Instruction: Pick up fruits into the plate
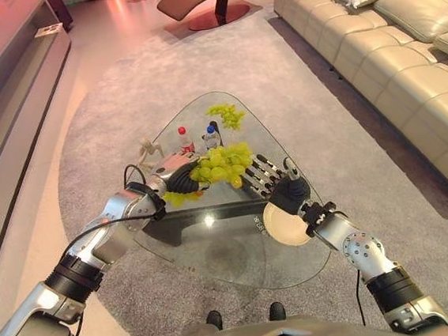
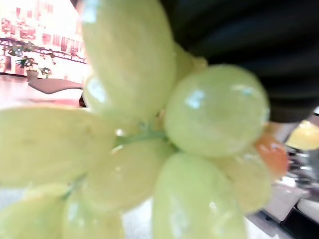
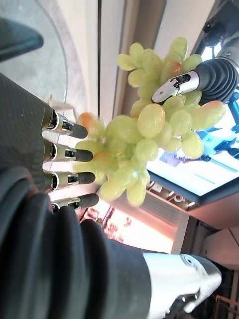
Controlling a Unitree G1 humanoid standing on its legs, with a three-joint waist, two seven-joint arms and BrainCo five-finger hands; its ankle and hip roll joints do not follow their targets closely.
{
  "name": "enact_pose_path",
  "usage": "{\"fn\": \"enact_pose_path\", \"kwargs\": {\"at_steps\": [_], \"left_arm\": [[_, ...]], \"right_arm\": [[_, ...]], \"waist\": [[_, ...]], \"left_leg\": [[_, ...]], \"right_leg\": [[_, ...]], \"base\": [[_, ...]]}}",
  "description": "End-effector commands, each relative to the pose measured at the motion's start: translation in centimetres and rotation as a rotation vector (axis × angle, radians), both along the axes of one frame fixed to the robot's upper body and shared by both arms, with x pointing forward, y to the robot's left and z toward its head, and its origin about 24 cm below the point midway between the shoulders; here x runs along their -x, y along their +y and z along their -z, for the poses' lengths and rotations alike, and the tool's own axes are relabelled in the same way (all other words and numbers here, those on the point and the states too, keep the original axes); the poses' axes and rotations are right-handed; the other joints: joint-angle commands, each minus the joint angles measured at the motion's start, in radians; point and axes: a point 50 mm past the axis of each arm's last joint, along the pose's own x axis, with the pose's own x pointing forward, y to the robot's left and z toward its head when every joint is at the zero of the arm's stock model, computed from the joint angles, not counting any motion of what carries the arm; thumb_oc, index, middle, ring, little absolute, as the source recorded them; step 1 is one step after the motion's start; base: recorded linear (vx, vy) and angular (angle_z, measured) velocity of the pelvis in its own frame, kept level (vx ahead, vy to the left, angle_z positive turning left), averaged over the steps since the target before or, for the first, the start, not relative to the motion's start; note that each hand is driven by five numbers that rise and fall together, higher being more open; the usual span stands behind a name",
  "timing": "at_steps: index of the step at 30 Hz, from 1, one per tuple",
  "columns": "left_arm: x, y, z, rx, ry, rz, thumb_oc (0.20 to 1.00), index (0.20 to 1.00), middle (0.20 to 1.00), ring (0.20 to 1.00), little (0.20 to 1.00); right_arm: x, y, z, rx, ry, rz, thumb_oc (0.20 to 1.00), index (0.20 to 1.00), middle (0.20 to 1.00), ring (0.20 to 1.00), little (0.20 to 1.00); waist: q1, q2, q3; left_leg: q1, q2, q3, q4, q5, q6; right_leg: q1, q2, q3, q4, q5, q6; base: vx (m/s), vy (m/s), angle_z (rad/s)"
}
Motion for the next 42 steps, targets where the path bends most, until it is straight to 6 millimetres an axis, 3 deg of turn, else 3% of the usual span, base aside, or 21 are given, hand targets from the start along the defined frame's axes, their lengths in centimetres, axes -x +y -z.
{"fn": "enact_pose_path", "kwargs": {"at_steps": [1,18,29,42], "left_arm": [[-0.7,-2.3,-3.3,0.009,-0.127,0.114,0.2,0.2,0.2,0.2,0.2],[-0.3,-4.5,-4.6,-0.04,-0.163,0.213,0.2,0.2,0.2,0.2,0.2],[0.4,-5.2,-5.5,-0.147,-0.279,0.302,0.2,0.2,0.2,0.2,0.2],[2.0,-6.6,-4.2,-0.291,-0.259,0.48,0.2,0.2,0.2,0.2,0.2]], "right_arm": [[-1.1,1.9,-3.9,-0.128,-0.131,-0.051,1.0,1.0,1.0,1.0,1.0],[-1.4,3.7,-2.9,-0.008,-0.052,-0.115,1.0,1.0,1.0,1.0,1.0],[-0.8,3.4,-0.9,0.148,0.012,-0.202,1.0,1.0,1.0,1.0,1.0],[-0.2,4.3,-0.7,0.115,0.054,-0.307,1.0,1.0,1.0,1.0,1.0]], "waist": [[0.013,-0.033,-0.048],[0.024,-0.034,-0.06],[0.023,-0.034,-0.064],[0.025,-0.036,-0.06]], "left_leg": [[-0.008,-0.072,0.051,0.066,-0.115,0.049],[-0.005,-0.068,0.054,0.057,-0.109,0.043],[-0.008,-0.072,0.047,0.059,-0.109,0.044],[-0.007,-0.077,0.039,0.059,-0.111,0.043]], "right_leg": [[0.025,-0.046,-0.052,0.043,-0.047,0.064],[0.031,-0.049,-0.059,0.026,-0.038,0.066],[0.028,-0.048,-0.052,0.029,-0.042,0.063],[0.028,-0.048,-0.054,0.031,-0.044,0.066]], "base": [[0.0,0.0,0.0],[0.0,0.0,0.0],[0.01,-0.002,0.03],[0.0,-0.001,0.02]]}}
